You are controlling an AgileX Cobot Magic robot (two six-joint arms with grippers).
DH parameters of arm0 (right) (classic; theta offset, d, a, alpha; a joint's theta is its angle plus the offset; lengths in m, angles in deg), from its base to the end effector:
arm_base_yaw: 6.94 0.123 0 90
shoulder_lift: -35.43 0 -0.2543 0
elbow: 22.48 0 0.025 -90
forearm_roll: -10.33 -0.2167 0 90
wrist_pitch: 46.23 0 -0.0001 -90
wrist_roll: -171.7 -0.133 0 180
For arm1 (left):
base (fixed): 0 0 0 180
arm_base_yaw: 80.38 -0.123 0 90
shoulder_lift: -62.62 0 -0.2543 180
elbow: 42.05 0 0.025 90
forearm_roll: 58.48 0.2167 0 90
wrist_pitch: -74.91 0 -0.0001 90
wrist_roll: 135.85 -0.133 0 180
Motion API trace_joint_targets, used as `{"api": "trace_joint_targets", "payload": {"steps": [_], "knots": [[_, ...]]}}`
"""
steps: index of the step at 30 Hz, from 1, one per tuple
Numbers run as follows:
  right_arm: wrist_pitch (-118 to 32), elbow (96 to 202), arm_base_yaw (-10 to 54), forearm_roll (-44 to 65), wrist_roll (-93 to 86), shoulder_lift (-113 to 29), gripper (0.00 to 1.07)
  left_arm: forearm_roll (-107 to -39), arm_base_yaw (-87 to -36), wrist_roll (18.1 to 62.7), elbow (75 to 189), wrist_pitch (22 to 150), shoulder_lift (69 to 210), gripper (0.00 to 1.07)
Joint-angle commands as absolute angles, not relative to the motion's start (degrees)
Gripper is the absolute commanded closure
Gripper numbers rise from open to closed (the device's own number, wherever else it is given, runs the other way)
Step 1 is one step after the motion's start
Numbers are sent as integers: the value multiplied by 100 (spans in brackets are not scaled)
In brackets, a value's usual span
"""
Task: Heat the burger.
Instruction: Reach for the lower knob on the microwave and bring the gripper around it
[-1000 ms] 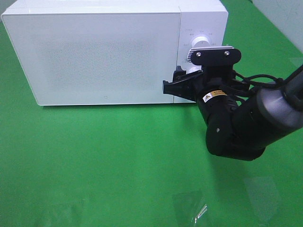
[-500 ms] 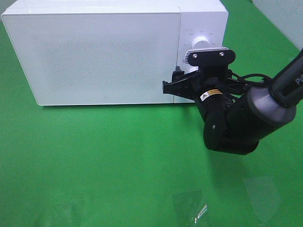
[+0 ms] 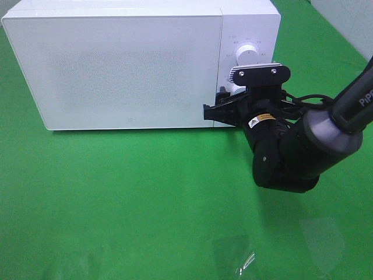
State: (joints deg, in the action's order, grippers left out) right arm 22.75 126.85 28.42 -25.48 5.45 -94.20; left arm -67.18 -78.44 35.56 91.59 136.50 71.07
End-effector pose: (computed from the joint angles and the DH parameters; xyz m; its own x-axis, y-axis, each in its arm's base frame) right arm 0.3435 0.1547 0.1122 -0.0809 -0.0438 -0.9958 -0.0405 0.9984 -0.0406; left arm 0.0288 -0.0187 0.2476 -0.4269 0.0910 -0.8997 0.1864 0.9824 0.0109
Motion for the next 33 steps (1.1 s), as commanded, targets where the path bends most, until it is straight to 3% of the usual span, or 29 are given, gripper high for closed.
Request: {"api": "trace_joint_targets", "payload": {"steps": [1,6,7,8,9,10,12,15,16,25,33], "knots": [[3415,12783,2778,-2313,642,-9414,38,-6730,-7878,3579,9136,13616,7009,9],[3438,12783,2784,-2290,642,-9414,44,-6730,-7878,3579,9136,13616,7009,9],[3444,12783,2784,-2273,642,-9414,51,-6730,-7878,3579,9136,13616,7009,9],[3444,12783,2784,-2273,642,-9414,51,-6730,-7878,3579,9136,13616,7009,9],[3427,12783,2784,-2233,642,-9414,62,-6730,-7878,3579,9136,13616,7009,9],[3427,12783,2784,-2233,642,-9414,62,-6730,-7878,3579,9136,13616,7009,9],[3410,12783,2784,-2107,642,-9414,90,-6730,-7878,3579,9136,13616,7009,9],[3410,12783,2784,-2107,642,-9414,96,-6730,-7878,3579,9136,13616,7009,9],[3387,12783,2784,-2078,642,-9414,107,-6730,-7878,3579,9136,13616,7009,9],[3387,12783,2784,-1969,608,-9414,107,-6730,-7878,3579,9136,13616,7009,9],[3387,12783,2784,-1969,-1483,-9414,107,-6730,-7878,3579,9136,13616,7009,9]]}}
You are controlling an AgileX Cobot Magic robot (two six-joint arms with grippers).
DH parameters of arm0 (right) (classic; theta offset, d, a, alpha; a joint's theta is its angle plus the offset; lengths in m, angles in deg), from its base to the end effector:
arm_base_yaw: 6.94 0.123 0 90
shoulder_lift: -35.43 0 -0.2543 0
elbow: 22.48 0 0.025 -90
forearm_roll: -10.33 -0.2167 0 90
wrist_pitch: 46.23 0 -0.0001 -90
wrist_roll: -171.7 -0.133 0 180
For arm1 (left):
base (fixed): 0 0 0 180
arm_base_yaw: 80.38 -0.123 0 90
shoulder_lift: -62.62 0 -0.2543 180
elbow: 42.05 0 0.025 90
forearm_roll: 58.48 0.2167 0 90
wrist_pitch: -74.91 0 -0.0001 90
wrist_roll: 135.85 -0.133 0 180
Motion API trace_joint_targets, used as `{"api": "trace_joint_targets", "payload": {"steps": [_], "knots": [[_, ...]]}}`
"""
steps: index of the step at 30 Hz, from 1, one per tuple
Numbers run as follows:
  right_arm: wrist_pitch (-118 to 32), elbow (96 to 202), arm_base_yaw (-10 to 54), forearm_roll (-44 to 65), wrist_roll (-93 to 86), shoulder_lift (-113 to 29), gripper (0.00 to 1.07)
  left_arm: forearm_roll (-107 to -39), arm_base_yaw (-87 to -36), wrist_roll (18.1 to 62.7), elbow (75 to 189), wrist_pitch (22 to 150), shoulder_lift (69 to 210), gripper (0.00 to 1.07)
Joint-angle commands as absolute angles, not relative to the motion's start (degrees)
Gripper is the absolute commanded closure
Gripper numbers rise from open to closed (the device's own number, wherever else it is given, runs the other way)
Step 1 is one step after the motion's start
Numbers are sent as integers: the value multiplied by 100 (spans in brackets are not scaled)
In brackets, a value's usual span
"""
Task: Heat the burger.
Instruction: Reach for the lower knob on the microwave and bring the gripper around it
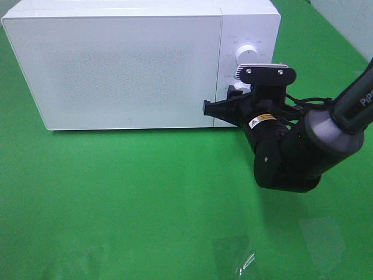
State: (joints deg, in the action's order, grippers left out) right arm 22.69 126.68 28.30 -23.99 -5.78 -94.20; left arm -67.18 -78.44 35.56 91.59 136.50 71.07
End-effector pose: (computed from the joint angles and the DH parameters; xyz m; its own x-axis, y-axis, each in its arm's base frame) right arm 0.3432 0.1568 0.1121 -0.0889 0.1408 -0.9860 -0.0465 0.9883 0.1453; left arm 0.0288 -0.0187 0.2476 -0.4269 0.0910 -0.8997 0.1864 0.9824 0.0109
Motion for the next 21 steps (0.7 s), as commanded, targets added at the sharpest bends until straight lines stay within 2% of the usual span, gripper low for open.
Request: {"api": "trace_joint_targets", "payload": {"steps": [1,7,12,15,21], "knots": [[3387,12783,2784,-1969,-1483,-9414,107,-6730,-7878,3579,9136,13616,7009,9],[3369,12783,2784,-1969,-4027,-9414,107,-6730,-7878,3579,9136,13616,7009,9],[3381,12783,2784,-1969,-5362,-9414,107,-6730,-7878,3579,9136,13616,7009,9],[3387,12783,2784,-1975,-7144,-9414,107,-6730,-7878,3579,9136,13616,7009,9],[3387,12783,2784,-2038,-8353,-9414,107,-6730,-7878,3579,9136,13616,7009,9]]}}
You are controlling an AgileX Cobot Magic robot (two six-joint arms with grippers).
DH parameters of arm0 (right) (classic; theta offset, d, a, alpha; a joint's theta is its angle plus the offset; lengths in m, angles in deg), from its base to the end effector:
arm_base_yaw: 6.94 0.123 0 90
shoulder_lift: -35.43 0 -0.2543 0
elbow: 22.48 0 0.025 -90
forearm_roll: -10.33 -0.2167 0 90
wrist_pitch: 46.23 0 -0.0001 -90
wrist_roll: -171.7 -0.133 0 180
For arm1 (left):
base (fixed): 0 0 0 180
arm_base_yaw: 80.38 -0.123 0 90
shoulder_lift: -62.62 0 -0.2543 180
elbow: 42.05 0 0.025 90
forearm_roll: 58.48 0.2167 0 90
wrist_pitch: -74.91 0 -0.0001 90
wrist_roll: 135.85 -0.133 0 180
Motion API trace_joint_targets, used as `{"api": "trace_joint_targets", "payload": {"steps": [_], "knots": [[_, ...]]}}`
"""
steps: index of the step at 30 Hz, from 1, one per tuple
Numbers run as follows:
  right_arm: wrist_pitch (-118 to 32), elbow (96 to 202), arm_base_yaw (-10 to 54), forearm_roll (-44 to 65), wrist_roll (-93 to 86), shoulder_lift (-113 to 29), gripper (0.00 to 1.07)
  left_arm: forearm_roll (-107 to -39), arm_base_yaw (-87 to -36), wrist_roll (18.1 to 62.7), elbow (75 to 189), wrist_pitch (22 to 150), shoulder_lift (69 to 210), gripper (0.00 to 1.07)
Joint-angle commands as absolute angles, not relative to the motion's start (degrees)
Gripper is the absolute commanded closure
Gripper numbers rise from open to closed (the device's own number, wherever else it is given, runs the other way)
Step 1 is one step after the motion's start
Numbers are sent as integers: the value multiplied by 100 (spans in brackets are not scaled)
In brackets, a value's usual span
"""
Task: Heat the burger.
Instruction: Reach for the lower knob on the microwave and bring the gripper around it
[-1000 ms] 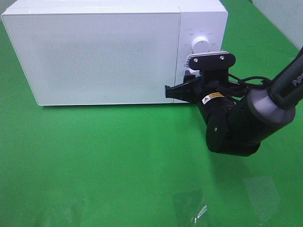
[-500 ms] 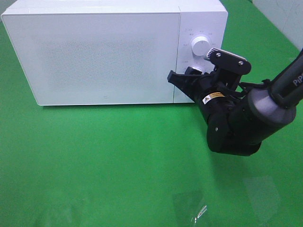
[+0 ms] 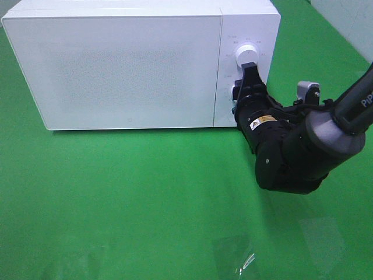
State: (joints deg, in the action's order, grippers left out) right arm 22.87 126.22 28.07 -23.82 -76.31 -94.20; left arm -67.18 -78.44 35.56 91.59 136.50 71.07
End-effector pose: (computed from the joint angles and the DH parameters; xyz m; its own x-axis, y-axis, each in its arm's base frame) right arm 0.3425 0.1548 0.1109 -0.0723 0.9778 -0.1967 0.0716 0.2018 0.9768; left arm 0.0288 -0.0187 0.2476 -0.4269 0.0910 -0.8997 0.1864 0.9824 0.0109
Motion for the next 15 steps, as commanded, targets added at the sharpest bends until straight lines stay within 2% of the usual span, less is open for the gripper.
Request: {"api": "trace_joint_targets", "payload": {"steps": [1,15], "knots": [[3387,12783,2784,-2038,-8502,-9414,107,-6730,-7878,3579,9136,13616,7009,9],[3587,12783,2784,-2038,-8296,-9414,105,-6730,-7878,3579,9136,13616,7009,9]]}}
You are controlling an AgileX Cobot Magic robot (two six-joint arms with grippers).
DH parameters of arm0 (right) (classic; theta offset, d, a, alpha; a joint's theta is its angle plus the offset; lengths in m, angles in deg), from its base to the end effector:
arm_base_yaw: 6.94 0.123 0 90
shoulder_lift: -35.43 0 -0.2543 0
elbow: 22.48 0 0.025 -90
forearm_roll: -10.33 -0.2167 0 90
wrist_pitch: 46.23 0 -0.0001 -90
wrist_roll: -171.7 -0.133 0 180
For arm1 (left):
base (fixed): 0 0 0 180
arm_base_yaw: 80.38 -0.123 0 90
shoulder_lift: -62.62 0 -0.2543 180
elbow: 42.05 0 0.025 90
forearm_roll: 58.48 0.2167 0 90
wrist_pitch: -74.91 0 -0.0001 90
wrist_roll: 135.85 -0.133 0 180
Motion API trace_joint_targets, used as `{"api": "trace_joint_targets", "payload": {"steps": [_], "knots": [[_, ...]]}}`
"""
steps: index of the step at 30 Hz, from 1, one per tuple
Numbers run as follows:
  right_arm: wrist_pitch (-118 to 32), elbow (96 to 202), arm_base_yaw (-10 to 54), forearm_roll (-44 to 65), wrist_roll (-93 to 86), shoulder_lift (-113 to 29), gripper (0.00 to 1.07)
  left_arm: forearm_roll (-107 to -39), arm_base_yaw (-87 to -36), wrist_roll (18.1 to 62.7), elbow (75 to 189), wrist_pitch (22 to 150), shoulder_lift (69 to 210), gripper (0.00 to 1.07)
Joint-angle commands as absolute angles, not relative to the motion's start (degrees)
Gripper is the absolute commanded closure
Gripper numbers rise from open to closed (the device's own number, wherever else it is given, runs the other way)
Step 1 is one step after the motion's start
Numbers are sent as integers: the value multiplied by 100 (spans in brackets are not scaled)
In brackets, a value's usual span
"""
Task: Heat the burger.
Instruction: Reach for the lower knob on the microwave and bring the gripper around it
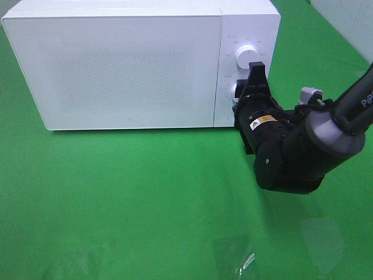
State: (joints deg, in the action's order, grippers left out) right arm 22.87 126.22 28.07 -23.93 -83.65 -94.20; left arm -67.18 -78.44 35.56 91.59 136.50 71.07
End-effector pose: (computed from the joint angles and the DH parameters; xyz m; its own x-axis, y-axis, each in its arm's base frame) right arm 0.3425 0.1545 0.1108 -0.0608 0.9957 -0.0697 0.0807 0.0745 0.9939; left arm 0.0288 -0.0187 0.2476 -0.4269 0.0910 -0.8997 0.1864 0.9824 0.0109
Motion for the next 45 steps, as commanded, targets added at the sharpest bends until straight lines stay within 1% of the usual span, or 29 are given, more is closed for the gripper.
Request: {"api": "trace_joint_targets", "payload": {"steps": [1,9,12,13,15,16,17,18,19,20,21,22,23,24,25,26,27,28,29,30,32,35,36,39,41,44,45], "knots": [[3587,12783,2767,-2038,-8267,-9414,105,-6730,-7878,3579,9136,13616,7009,9],[3587,12783,2767,-2033,-8250,-9414,101,-6730,-7878,3579,9136,13616,7009,9],[3587,12777,2767,-2073,-8250,-9414,96,-6730,-7878,3579,9136,13616,7009,9],[3587,12777,2767,-2073,-8250,-9414,96,-6730,-7878,3579,9136,13616,7009,9],[3581,12771,2767,-2204,-8250,-9414,89,-6730,-7878,3579,9136,13616,7009,9],[3581,12771,2767,-2204,-8250,-9414,89,-6730,-7878,3579,9136,13616,7009,9],[3581,12771,2767,-2256,-8250,-9409,83,-6730,-7878,3579,9136,13616,7009,9],[3581,12771,2767,-2256,-8250,-9409,83,-6730,-7878,3579,9136,13616,7009,9],[3553,12771,2767,-2371,-8198,-9397,76,-6730,-7878,3579,9136,13616,7009,9],[3553,12771,2767,-2371,-8198,-9397,76,-6730,-7878,3579,9136,13616,7009,9],[3559,12771,2767,-2468,-8130,-9397,72,-6730,-7878,3579,9136,13616,7009,9],[3559,12771,2767,-2468,-8130,-9397,72,-6730,-7878,3579,9136,13616,7009,9],[3564,12771,2767,-2537,-8118,-9397,66,-6730,-7878,3579,9136,13616,7009,9],[3564,12771,2767,-2537,-8118,-9397,66,-6730,-7878,3579,9136,13616,7009,9],[3581,12771,2767,-2577,-8107,-9397,61,-6730,-7878,3579,9136,13616,7009,9],[3581,12771,2767,-2577,-8107,-9397,61,-6730,-7878,3579,9136,13616,7009,9],[3581,12771,2767,-2657,-7986,-9397,57,-6730,-7878,3579,9136,13616,7009,9],[3581,12771,2767,-2657,-7986,-9397,57,-6730,-7878,3579,9136,13616,7009,9],[3536,12771,2767,-2732,-7815,-9397,52,-6730,-7878,3579,9136,13616,7009,9],[3536,12771,2767,-2732,-7815,-9397,52,-6730,-7878,3579,9136,13616,7009,9],[3536,12737,2773,-2720,-7711,-9386,43,-6730,-7878,3579,9136,13616,7009,9],[3513,12628,2790,-2720,-7711,-9340,42,-6730,-7878,3579,9136,13616,7009,9],[3432,12479,2790,-2674,-7689,-9265,38,-6730,-7878,3579,9136,13616,7009,9],[3387,12405,2790,-2611,-7689,-9214,38,-6730,-7878,3579,9136,13616,7009,9],[3226,12021,2790,-2451,-7545,-8985,38,-6730,-7878,3579,9136,13616,7009,9],[3220,11803,2790,-2313,-7402,-8859,38,-6730,-7878,3579,9136,13616,7009,9],[3220,11591,2790,-2113,-7259,-8733,38,-6730,-7878,3579,9136,13616,7009,9]]}}
